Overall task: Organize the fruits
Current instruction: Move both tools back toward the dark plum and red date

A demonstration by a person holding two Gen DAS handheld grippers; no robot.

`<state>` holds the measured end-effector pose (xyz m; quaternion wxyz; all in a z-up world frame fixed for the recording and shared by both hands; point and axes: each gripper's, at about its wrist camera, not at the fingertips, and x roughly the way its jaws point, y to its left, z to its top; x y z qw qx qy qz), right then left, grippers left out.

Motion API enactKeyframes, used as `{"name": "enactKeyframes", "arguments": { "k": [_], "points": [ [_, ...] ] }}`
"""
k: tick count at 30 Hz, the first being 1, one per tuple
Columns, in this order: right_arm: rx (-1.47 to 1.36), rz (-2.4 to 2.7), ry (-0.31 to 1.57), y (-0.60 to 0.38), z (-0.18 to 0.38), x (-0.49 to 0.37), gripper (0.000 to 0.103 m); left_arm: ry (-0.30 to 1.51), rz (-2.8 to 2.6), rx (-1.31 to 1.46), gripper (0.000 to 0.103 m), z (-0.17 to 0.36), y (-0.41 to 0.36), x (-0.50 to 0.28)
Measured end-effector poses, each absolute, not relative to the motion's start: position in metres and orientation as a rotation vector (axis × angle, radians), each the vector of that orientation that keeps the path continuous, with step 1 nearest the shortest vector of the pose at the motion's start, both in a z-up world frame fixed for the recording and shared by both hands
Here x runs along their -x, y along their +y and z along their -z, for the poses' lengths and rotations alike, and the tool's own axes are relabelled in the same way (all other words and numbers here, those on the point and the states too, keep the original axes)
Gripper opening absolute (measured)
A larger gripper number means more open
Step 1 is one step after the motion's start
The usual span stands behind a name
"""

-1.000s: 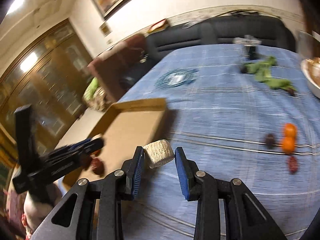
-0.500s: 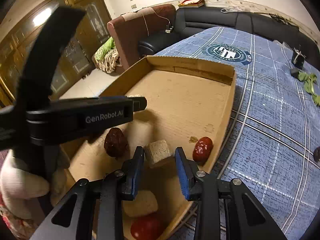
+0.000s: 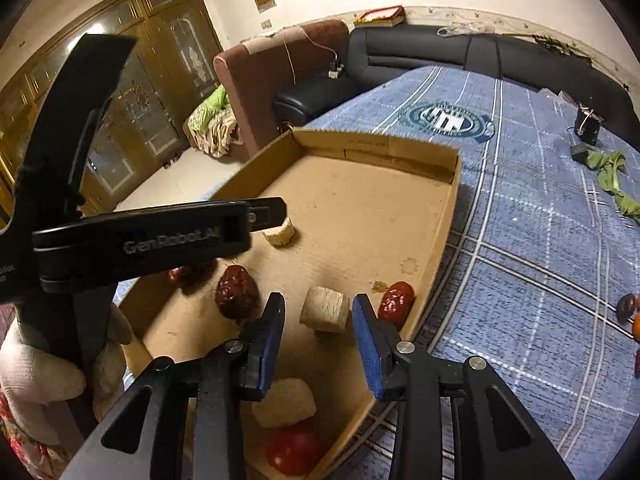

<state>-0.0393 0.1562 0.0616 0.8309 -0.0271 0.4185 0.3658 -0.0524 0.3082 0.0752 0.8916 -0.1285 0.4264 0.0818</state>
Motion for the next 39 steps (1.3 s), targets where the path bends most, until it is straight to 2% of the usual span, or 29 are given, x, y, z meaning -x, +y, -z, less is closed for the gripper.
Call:
{"name": "enactKeyframes", "arguments": {
  "k": [2,6,19,31,39],
  "points": [
    [0.044,-0.777,0.869,0.147,-0.069,0.043,0.04,0.842,-0.181,0.256,0.073,-0.088,0.3,0.062],
    [0.012,-0.765,0.848,0.123,-0.079,0.05,0.041,0.766,-0.212,0.23,0.084,-0.107,0.28,0.08],
    [-0.133,-0.534,0.84,-0.01,-0.076,0.045,0.043,0.646,-0.171,0.022,0.084,-0.133,0.183,0.11],
    [-0.24,-0.373,0.805,-0.109,-0.076,0.043,0.044,0.681,-0.103,-0.034,0.084,-0.127,0.137,0.104],
    [-0.331,-0.24,0.804,-0.163,-0.067,0.029,0.044,0.784,0.021,-0.023,0.084,-0.098,0.108,0.091]
  ]
}}
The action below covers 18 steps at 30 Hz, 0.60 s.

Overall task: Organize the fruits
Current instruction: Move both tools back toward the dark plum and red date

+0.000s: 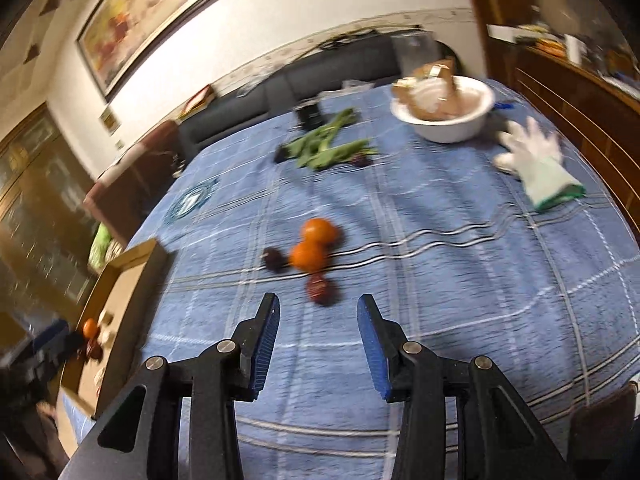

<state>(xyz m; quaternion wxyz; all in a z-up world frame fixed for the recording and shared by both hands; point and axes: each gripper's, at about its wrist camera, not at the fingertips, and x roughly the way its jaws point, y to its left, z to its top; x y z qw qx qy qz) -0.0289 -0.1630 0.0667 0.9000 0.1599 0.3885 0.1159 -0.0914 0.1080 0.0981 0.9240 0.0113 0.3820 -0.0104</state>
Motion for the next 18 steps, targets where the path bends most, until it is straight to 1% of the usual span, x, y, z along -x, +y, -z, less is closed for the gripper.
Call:
{"name": "enactKeyframes", "arguments": {
  "k": [6,13,18],
  "points": [
    [-0.352,-0.189,0.857,-0.174,-0.052,0.002,0.044,0.825,0.048,-0.017,0.084,-0.083,0.1,0.082],
    [-0.303,-0.244,0.915,-0.147,-0.034,-0.018,0.044,0.832,0.033,0.036,0.084,-0.078,0.112,0.071],
    [-0.229,-0.249,0.921,-0.127,-0.027,-0.026,0.044,0.837,0.051,0.057,0.084,-0.076,0.107,0.053]
  ]
}}
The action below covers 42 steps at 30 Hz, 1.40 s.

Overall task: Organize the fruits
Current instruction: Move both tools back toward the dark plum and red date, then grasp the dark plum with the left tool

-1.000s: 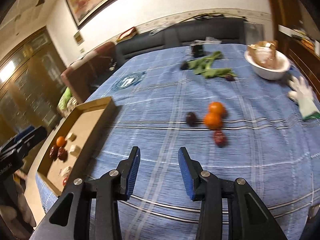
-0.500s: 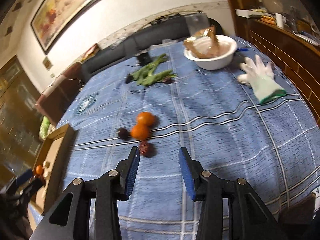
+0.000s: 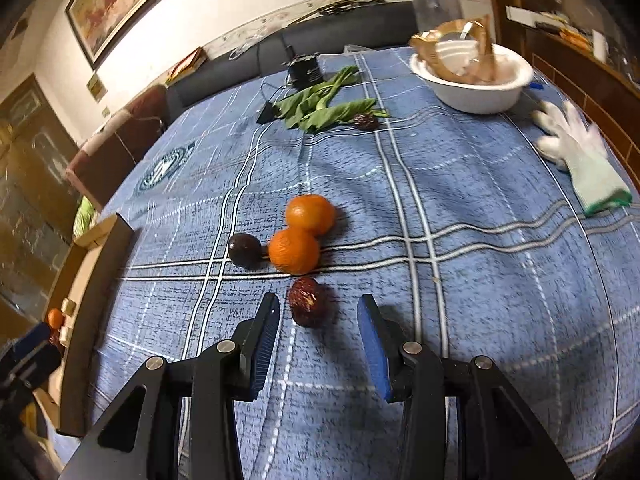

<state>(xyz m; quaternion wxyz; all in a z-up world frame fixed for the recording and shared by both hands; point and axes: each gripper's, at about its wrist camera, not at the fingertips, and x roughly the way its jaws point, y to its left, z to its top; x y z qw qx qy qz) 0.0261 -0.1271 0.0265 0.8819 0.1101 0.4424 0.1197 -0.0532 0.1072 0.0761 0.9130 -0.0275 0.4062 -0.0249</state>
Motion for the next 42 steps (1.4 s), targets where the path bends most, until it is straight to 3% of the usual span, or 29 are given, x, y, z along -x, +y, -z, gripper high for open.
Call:
{"name": "enactKeyframes", "arguments": {
  "k": [7,11,21,28,37,39,41,42],
  "points": [
    [-0.137,-0.239,0.911,-0.115,-0.022,-0.031,0.042,0.87,0.103,0.017,0.084,-0.058,0.075,0.014],
    [-0.103,-0.243,0.901,-0.113,-0.021,-0.03,0.033,0.931,0.161,0.019,0.084,-0.043,0.053,-0.013],
    [-0.081,-0.24,0.898,-0.119,-0.02,-0.019,0.031,0.944,0.238,0.008,0.083,-0.026,0.024,-0.057],
    [-0.105,-0.255,0.906,-0.121,-0.019,-0.019,0.032,0.955,0.28,-0.031,0.052,-0.016,0.015,-0.07],
    [-0.083,-0.245,0.901,-0.118,-0.02,-0.017,0.032,0.953,0.288,-0.023,0.052,-0.012,0.006,-0.077],
    [-0.084,-0.246,0.898,-0.118,-0.02,-0.017,0.032,0.946,0.292,-0.057,0.042,-0.012,0.001,-0.075],
    [-0.089,-0.249,0.892,-0.118,-0.022,-0.015,0.029,0.947,0.328,-0.059,0.02,-0.013,-0.002,-0.072],
    [-0.089,-0.25,0.885,-0.118,-0.023,-0.014,0.028,0.951,0.339,-0.06,0.02,-0.014,-0.004,-0.07]
  ]
}}
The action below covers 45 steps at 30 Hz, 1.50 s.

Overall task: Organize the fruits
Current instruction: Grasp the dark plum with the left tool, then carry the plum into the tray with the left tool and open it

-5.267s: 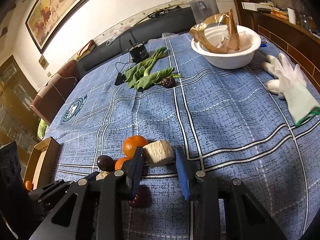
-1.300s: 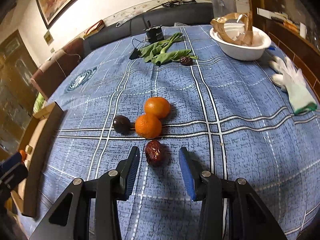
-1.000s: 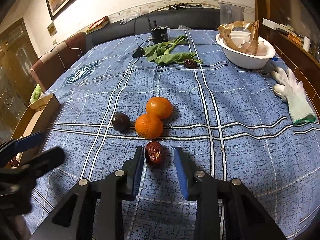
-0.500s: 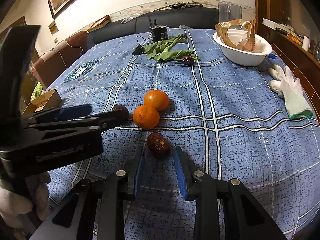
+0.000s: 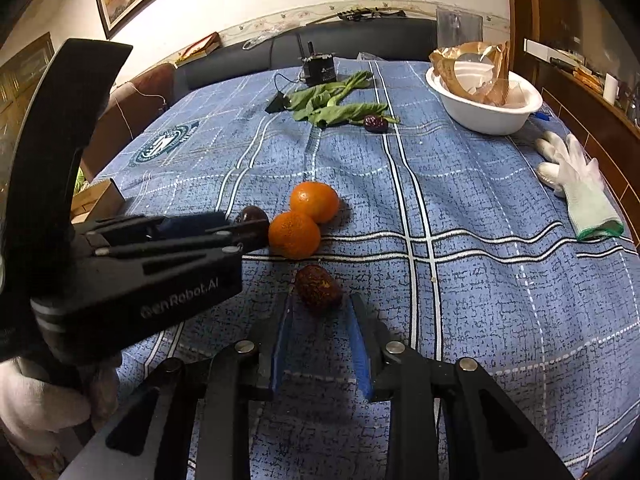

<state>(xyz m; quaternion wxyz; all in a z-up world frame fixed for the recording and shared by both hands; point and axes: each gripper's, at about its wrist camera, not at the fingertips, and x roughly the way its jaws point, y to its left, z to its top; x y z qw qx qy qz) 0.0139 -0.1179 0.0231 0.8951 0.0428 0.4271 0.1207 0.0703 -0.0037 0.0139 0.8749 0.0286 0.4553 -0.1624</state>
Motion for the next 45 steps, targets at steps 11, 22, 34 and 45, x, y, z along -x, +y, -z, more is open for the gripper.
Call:
{"name": "enactKeyframes", "arguments": {
  "k": [11,22,34,45],
  "points": [
    [-0.089,-0.264,0.855,-0.114,-0.031,-0.007,0.027,0.935,0.315,-0.029,0.02,-0.027,0.012,-0.048],
    [-0.1,-0.305,0.806,-0.11,-0.04,0.005,0.027,0.832,0.192,0.142,0.021,-0.068,0.112,0.023],
    [-0.277,-0.419,0.792,-0.117,-0.066,0.013,0.026,0.757,-0.085,0.327,0.021,-0.079,0.263,0.101],
    [-0.038,-0.234,0.907,-0.106,-0.037,-0.02,0.03,0.754,-0.091,0.322,0.021,-0.07,0.27,0.118]
  ]
}}
